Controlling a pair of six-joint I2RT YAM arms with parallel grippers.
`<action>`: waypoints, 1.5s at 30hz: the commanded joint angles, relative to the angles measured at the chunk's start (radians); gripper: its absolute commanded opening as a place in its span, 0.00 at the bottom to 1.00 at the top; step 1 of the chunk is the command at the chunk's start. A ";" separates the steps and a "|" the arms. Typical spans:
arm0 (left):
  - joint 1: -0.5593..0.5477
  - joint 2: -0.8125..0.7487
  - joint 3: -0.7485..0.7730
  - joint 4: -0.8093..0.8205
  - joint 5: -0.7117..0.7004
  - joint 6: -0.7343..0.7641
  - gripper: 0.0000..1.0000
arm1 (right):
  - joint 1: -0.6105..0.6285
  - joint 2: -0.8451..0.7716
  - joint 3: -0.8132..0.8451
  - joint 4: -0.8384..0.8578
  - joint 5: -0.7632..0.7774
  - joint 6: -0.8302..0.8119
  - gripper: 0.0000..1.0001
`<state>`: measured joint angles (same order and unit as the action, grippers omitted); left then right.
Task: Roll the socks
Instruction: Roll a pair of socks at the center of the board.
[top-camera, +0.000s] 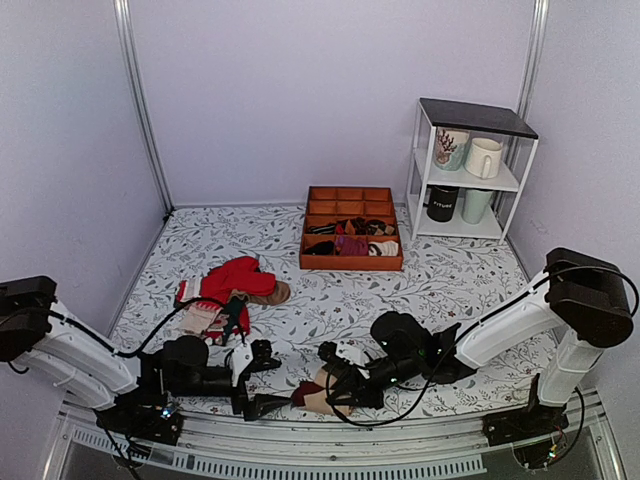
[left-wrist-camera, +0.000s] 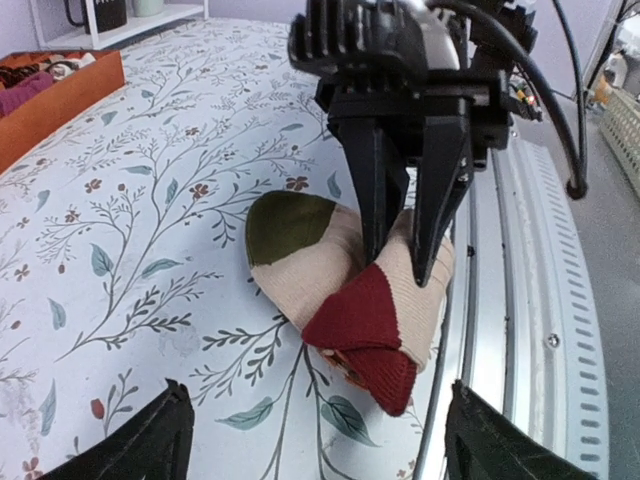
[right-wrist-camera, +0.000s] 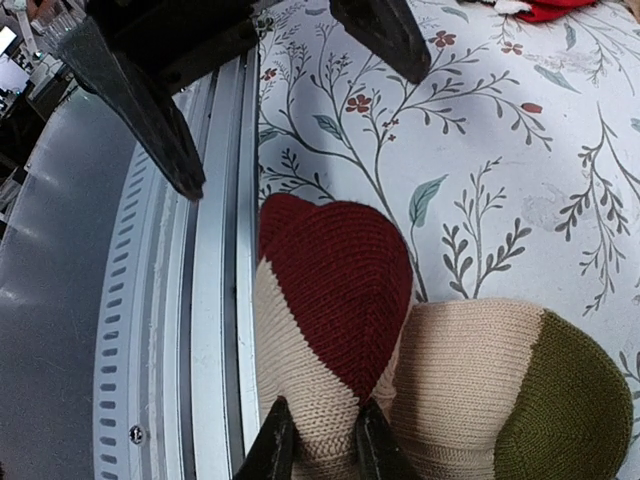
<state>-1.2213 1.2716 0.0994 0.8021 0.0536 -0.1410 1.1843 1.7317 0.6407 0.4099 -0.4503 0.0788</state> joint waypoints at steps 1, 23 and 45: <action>-0.004 0.153 0.004 0.256 0.057 0.073 0.87 | -0.007 0.063 -0.032 -0.126 -0.012 0.016 0.16; -0.018 0.434 0.131 0.273 0.191 0.144 0.77 | -0.035 0.095 -0.021 -0.143 -0.056 0.003 0.16; -0.020 0.537 0.218 0.242 0.253 0.156 0.39 | -0.056 0.111 -0.009 -0.174 -0.081 -0.022 0.16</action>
<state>-1.2304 1.7824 0.2958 1.0637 0.2657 0.0078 1.1309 1.7733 0.6559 0.4152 -0.5632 0.0700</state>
